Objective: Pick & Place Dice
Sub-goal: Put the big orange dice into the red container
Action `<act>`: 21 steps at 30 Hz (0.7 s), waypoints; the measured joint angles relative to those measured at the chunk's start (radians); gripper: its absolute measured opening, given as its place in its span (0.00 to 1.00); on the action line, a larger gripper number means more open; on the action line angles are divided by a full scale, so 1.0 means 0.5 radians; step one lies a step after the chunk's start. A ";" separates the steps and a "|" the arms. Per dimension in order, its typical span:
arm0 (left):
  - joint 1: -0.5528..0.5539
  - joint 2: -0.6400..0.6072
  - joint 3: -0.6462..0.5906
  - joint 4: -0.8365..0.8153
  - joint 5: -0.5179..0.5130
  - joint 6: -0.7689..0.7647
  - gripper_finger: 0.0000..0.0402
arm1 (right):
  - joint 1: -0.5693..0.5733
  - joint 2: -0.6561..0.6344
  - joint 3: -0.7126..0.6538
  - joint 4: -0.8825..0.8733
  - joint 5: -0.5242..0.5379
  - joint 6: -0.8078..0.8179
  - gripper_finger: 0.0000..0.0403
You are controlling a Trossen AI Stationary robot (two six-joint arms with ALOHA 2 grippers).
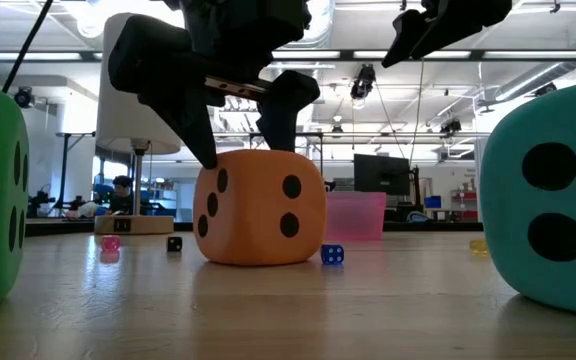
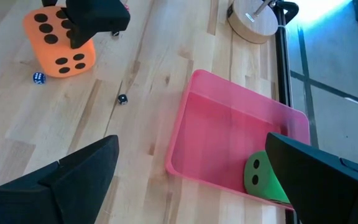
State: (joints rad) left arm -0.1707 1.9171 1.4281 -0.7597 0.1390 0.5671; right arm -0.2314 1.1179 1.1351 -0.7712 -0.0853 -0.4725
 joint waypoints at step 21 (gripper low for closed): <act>-0.004 -0.014 -0.023 0.032 -0.037 -0.040 0.99 | 0.000 0.000 0.000 0.000 0.000 0.000 0.99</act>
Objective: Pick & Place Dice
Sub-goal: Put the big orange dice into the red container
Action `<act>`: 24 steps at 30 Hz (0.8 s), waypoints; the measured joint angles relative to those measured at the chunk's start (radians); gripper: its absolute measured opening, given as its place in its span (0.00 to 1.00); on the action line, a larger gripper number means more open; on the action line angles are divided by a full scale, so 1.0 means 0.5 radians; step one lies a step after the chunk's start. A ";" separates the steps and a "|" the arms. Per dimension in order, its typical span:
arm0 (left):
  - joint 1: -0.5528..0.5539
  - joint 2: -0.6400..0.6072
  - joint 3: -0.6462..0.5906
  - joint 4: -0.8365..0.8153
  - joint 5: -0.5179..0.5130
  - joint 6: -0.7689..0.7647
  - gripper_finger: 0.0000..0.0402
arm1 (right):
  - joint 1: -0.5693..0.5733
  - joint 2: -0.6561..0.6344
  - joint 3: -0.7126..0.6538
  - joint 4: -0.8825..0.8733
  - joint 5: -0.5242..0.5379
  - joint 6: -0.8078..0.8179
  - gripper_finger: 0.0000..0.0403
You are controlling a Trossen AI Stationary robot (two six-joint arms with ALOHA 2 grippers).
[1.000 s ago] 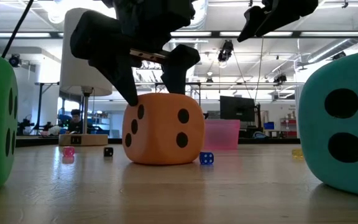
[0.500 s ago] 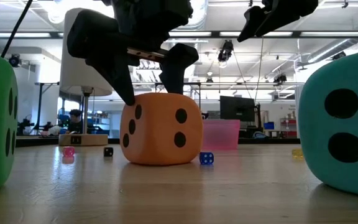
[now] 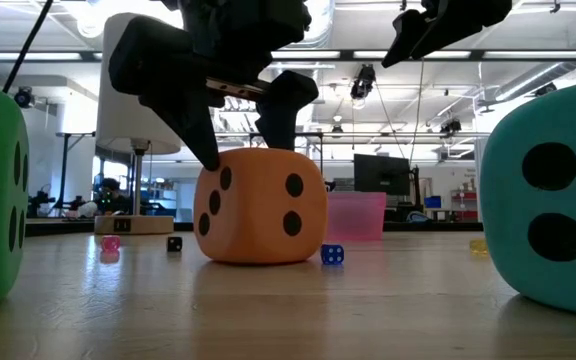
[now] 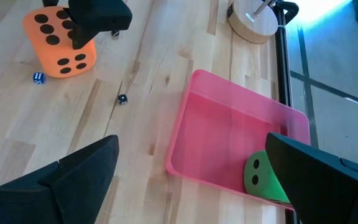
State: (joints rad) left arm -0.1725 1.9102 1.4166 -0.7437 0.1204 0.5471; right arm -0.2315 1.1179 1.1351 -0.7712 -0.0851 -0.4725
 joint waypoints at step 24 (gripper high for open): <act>-0.032 0.005 -0.024 0.040 -0.002 -0.090 0.86 | 0.000 0.000 0.000 0.001 0.000 -0.002 0.99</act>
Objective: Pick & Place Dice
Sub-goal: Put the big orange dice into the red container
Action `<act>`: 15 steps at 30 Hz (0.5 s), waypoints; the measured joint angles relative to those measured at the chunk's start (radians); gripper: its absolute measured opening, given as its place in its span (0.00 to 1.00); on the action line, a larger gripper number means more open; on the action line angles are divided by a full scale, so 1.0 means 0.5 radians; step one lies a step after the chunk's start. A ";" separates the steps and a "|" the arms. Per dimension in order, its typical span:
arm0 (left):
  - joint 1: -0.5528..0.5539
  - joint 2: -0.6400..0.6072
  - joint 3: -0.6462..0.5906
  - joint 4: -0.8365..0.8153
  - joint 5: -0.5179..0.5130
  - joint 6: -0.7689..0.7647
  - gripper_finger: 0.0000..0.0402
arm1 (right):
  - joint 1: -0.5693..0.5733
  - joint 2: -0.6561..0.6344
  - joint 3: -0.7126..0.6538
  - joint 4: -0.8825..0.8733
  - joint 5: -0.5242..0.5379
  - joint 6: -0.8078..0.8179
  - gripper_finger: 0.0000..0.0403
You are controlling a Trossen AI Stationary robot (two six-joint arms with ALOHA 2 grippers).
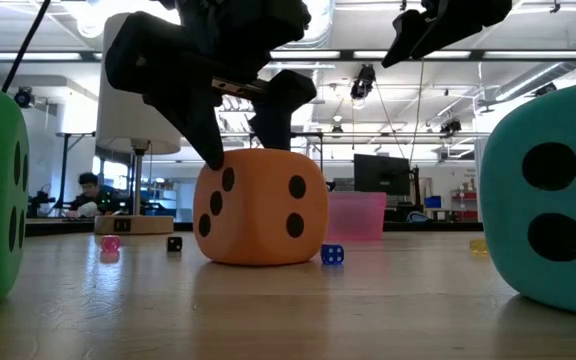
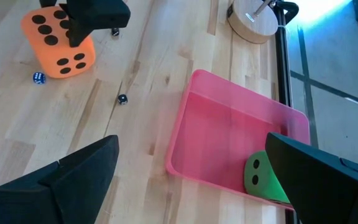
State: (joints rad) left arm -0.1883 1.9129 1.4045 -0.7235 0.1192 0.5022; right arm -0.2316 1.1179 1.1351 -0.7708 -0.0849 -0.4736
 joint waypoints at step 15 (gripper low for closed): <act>-0.053 -0.002 -0.005 0.005 -0.082 -0.123 0.84 | 0.000 0.000 0.000 -0.001 -0.001 0.001 0.99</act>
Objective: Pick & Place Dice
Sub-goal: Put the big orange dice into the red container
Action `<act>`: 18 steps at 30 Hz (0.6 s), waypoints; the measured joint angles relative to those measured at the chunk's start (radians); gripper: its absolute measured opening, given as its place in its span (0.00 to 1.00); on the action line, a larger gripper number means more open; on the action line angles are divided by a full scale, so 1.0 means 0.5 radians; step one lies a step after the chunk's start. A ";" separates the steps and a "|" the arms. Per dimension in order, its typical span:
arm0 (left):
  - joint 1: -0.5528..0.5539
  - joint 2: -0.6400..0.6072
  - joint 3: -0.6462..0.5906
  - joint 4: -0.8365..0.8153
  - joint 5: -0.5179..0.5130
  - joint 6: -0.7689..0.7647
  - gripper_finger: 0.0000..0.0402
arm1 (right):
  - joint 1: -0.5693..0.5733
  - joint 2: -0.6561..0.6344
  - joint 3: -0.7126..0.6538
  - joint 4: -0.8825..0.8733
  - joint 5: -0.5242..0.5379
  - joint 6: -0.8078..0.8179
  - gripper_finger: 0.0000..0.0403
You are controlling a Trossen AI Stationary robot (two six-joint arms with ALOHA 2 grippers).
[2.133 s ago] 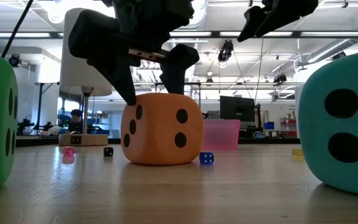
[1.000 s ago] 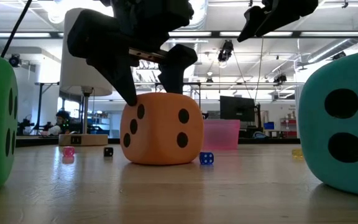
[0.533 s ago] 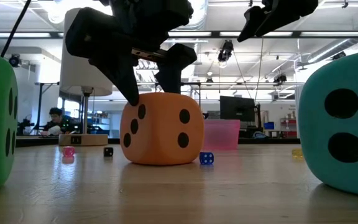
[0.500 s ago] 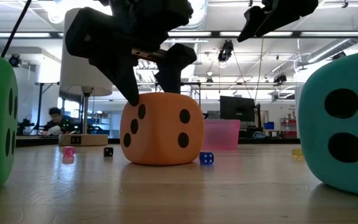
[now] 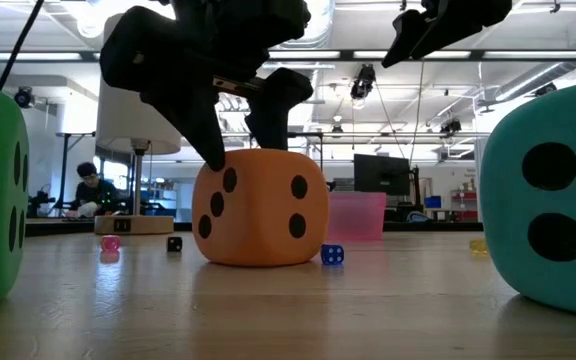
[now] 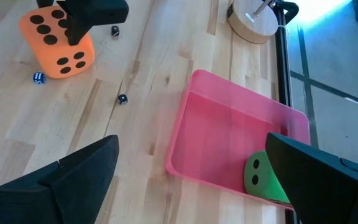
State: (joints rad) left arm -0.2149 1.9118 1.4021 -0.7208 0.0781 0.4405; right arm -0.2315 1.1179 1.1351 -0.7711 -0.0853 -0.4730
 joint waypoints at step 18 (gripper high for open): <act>-0.029 0.000 -0.001 0.005 -0.054 -0.098 0.85 | 0.000 0.000 0.000 0.000 0.000 0.001 0.99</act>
State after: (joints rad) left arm -0.2295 1.9118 1.4017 -0.7185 0.0509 0.3916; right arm -0.2317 1.1179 1.1351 -0.7711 -0.0853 -0.4725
